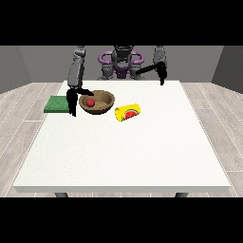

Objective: Pick the cup and pour the ball into the bowl, then pick the bowl and place it on the pad

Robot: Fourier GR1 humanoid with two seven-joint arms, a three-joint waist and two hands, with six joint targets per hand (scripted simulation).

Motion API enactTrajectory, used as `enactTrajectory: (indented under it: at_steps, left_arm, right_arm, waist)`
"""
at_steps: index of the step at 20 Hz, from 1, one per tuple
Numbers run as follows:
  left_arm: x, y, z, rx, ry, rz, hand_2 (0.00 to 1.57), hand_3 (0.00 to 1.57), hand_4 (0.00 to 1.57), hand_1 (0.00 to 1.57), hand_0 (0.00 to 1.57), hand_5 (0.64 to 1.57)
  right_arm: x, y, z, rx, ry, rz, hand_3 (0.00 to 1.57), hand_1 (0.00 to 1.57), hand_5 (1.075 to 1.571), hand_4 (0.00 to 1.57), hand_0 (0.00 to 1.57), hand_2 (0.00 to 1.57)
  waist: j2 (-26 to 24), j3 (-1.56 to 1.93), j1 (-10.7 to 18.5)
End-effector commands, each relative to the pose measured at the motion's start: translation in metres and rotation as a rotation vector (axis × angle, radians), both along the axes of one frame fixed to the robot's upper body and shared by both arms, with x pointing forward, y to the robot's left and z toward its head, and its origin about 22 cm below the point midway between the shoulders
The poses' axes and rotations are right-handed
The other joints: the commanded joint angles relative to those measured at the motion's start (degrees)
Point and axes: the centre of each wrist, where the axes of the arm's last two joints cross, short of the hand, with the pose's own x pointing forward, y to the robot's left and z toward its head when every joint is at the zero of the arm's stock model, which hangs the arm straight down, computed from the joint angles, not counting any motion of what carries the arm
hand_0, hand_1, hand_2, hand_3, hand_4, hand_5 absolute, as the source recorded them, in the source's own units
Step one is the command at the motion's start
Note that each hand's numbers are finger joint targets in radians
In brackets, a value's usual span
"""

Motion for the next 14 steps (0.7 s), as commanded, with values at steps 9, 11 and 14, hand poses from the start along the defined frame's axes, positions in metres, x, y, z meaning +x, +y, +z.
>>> enactTrajectory:
  at_steps: [9, 11, 14]
  left_arm:
    - [-0.003, 0.052, -0.024, -0.02, 0.07, 0.028, 0.0, 0.0, 0.0, 0.0, 0.0, 1.565]
    - [0.008, 0.034, 0.015, -0.017, -0.007, 0.024, 0.0, 0.0, 0.0, 0.0, 0.0, 1.566]
    - [0.0, 0.032, 0.005, -0.007, 0.017, -0.014, 0.0, 0.0, 0.0, 0.0, 0.0, 1.568]
  right_arm:
    - [0.016, 0.064, -0.011, 0.056, 0.09, 0.032, 0.0, 0.0, 1.546, 0.35, 0.0, 0.0]
    - [0.012, 0.054, -0.018, 0.048, 0.237, -0.006, 0.0, 0.64, 1.571, 0.56, 0.64, 0.3]
    - [-0.009, 0.032, -0.035, -0.101, 0.348, -0.072, 1.57, 1.57, 1.553, 1.04, 1.57, 1.57]
  waist:
    - [-2.7, 1.56, -0.3]
    - [1.0, 1.59, 0.4]
    - [-0.2, 1.56, 2.9]
